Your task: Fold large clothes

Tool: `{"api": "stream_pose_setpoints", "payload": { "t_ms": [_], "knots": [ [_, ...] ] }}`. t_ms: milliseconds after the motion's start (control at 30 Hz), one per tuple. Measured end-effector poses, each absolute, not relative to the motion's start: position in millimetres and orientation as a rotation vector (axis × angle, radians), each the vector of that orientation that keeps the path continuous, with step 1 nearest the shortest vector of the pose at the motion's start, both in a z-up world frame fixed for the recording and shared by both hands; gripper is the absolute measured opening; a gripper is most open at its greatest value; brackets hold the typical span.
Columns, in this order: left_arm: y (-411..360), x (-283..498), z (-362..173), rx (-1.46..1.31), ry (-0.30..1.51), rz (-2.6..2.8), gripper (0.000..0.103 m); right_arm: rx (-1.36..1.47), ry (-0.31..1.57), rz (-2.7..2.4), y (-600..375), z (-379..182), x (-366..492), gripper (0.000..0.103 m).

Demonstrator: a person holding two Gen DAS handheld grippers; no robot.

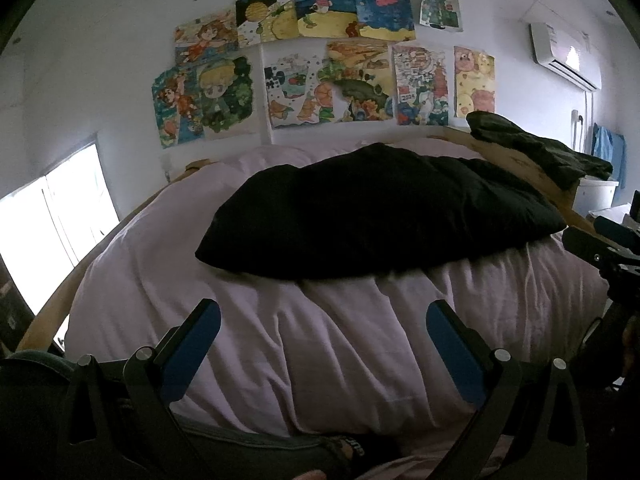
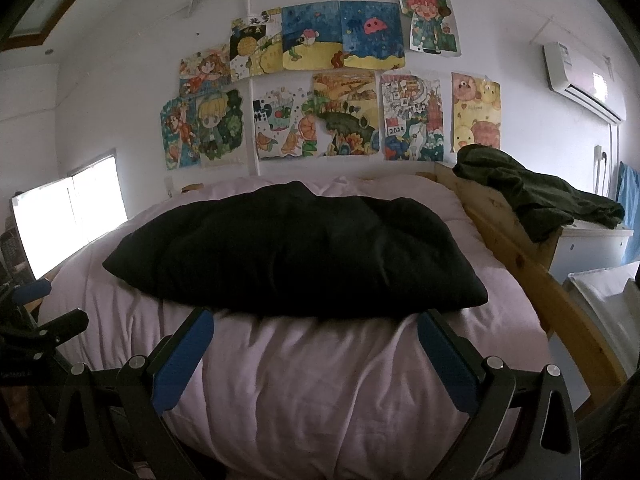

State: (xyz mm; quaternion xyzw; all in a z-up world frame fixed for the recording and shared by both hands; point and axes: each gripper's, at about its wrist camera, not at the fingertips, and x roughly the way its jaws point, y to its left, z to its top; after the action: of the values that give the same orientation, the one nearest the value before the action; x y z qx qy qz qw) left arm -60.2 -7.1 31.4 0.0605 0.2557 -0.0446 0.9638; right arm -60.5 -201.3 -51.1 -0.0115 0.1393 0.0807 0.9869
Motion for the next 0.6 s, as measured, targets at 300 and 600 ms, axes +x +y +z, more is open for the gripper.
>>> {"api": "stream_pose_setpoints", "payload": {
  "t_ms": [300,600],
  "knots": [
    [-6.1,-59.4,31.5,0.123,0.518,-0.093,0.101,-0.020,0.283,0.162,-200.5,-50.9,-61.0,0.103],
    [-3.2,-58.8,31.0,0.123,0.525,-0.088,0.101,-0.015,0.288,0.159,-195.8,-53.8,-64.3,0.103]
  ]
}}
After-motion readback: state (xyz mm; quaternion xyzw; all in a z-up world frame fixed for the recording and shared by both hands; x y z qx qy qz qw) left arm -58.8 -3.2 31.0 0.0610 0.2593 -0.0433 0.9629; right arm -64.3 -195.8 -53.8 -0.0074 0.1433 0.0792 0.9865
